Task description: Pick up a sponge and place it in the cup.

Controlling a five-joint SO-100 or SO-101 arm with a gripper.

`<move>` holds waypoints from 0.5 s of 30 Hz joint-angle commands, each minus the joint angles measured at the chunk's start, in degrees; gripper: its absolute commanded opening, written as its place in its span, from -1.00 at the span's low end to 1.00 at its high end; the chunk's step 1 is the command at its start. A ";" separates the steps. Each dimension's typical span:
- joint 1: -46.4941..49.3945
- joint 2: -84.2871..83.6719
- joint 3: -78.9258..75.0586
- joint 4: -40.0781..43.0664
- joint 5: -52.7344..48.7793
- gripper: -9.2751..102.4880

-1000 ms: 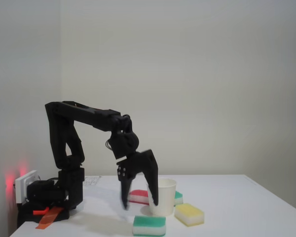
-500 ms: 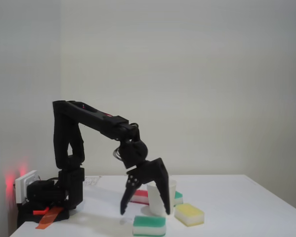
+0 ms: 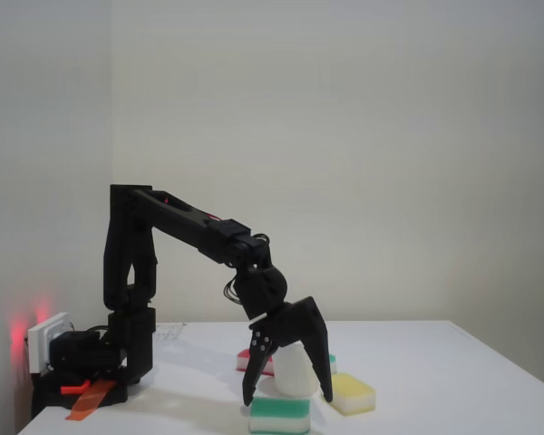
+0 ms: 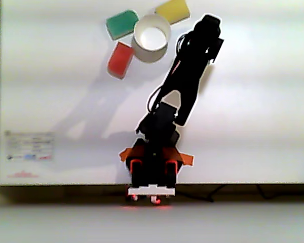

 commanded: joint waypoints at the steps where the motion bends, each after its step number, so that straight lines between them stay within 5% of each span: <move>1: -0.09 1.14 0.70 -0.88 -0.53 0.04; 15: -1.14 -3.69 3.34 -9.67 0.09 -0.04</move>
